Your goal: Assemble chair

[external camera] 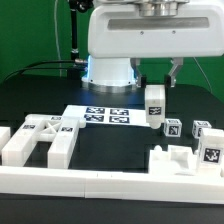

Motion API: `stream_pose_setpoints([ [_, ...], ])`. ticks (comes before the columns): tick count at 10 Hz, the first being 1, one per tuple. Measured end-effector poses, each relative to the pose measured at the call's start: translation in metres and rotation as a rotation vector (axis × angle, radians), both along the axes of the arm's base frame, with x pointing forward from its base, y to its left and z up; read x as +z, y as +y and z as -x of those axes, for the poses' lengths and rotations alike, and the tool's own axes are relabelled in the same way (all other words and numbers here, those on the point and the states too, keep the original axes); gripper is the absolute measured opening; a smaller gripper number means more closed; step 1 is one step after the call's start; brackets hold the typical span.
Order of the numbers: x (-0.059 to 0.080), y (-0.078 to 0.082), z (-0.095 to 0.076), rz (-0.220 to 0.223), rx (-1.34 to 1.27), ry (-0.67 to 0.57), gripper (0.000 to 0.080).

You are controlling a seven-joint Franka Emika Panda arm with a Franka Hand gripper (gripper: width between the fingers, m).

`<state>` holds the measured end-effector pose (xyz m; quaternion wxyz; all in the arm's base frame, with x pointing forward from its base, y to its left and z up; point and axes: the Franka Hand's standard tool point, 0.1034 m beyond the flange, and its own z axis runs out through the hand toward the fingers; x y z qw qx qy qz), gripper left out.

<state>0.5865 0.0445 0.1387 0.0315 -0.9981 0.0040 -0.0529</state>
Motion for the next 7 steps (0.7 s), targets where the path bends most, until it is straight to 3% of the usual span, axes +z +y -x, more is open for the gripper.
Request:
stream_pose_setpoints([
  [3,0.029,0.002,-0.046,0.037,0.067,-0.29,0.0274],
  [4,0.029,-0.003,-0.046,0.055,0.048,-0.412,0.0274],
  [5,0.022,-0.005,-0.039,0.063,0.047,-0.425,0.0274],
  [6,0.026,-0.009,-0.043,0.081,0.047,-0.501,0.0274],
  [7,0.021,-0.009,-0.041,0.083,0.048,-0.497,0.0274],
])
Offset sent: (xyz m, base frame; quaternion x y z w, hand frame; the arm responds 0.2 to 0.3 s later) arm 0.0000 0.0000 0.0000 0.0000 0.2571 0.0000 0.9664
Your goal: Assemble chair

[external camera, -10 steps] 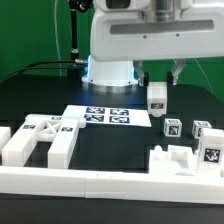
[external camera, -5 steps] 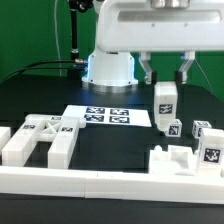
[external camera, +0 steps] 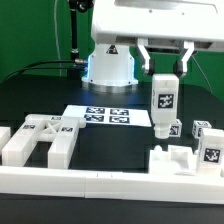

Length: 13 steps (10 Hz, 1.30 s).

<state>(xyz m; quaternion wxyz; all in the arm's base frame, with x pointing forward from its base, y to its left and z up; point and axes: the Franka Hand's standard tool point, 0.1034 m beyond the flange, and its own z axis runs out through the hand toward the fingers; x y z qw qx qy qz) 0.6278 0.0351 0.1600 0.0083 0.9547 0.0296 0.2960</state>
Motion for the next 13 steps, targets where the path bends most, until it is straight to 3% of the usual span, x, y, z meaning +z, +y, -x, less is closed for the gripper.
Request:
stream_pose_setpoints([
  [3,-0.016,0.007,-0.002,0.011,0.018,0.011,0.0274],
  [6,-0.041,0.006,0.002,0.024,0.02,0.021,0.0274],
  [9,-0.056,0.004,0.005,0.03,0.02,0.039,0.0274],
  [13,-0.064,0.016,0.01,0.033,0.037,0.041,0.0274],
])
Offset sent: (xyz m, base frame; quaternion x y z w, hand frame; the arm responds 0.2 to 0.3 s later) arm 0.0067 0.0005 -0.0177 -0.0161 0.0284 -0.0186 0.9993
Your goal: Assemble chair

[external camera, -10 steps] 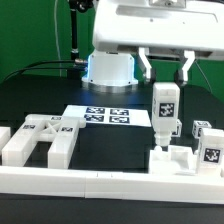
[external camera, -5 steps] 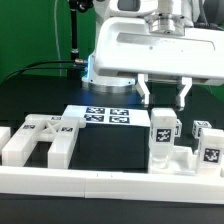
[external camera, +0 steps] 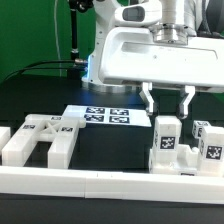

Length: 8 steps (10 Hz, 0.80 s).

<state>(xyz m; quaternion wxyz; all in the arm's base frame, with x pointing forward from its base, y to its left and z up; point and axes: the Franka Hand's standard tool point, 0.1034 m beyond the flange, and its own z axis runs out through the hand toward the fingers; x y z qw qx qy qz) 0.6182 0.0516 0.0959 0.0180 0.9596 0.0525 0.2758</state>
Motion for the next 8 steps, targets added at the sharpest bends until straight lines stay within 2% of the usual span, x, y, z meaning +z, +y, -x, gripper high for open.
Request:
stream_pose_setpoints([
  [5,-0.0014,0.0009,-0.0017,0.004,-0.007,-0.044,0.0274],
  [7,-0.0016,0.0008,-0.0016,0.004,-0.007,-0.043,0.0523],
  [8,-0.0016,0.0008,-0.0016,0.004,-0.007,-0.043,0.0523],
])
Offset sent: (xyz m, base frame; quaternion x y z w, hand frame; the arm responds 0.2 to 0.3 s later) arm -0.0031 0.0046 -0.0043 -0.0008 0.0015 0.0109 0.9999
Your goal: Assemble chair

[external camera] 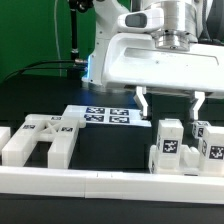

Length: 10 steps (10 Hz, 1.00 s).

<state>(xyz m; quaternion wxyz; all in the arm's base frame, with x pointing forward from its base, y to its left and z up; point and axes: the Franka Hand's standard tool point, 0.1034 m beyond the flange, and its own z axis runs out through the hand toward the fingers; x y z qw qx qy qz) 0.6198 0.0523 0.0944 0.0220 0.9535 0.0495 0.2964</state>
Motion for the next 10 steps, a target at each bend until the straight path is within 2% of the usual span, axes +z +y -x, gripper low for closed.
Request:
stream_pose_setpoints([
  [1,0.0,0.0,0.0,0.0,0.0,0.0,0.0622],
  [2,0.0,0.0,0.0,0.0,0.0,0.0,0.0644],
  [5,0.0,0.0,-0.001,-0.001,0.0,0.003,0.0649],
  [6,0.003,0.004,-0.003,-0.02,-0.003,0.077,0.0649],
  [7,0.012,0.007,-0.009,-0.041,-0.009,0.123,0.0649],
  [8,0.013,0.012,-0.014,-0.056,-0.023,0.135,0.0649],
  [9,0.007,0.015,-0.011,-0.062,-0.023,0.191,0.0649],
  [10,0.005,0.018,-0.01,-0.075,-0.024,0.295,0.0649],
])
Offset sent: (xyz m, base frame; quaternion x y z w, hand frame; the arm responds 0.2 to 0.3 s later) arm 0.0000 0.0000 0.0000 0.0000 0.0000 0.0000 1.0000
